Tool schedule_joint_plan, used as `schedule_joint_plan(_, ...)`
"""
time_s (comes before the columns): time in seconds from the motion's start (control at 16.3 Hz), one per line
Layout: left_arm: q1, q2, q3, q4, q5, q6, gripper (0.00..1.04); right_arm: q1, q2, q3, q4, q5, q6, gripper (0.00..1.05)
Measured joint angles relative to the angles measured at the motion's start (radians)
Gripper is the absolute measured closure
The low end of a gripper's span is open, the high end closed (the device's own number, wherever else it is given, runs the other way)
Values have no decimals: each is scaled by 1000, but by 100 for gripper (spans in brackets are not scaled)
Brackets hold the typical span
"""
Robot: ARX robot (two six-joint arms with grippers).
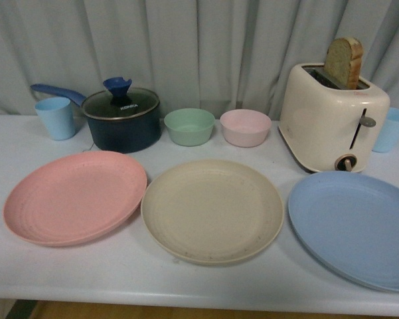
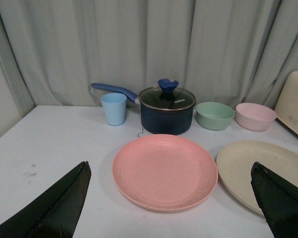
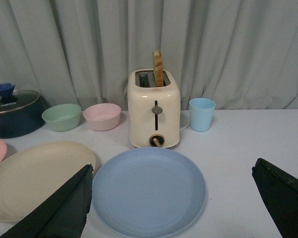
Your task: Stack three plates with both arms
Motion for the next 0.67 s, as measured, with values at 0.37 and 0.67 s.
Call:
schedule_joint_plan(0.37,0,0,0,0,0,0,7,0,0,0,0,0,0,6)
schedule_joint_plan(0.67,0,0,0,0,0,0,7,0,0,0,0,0,0,6)
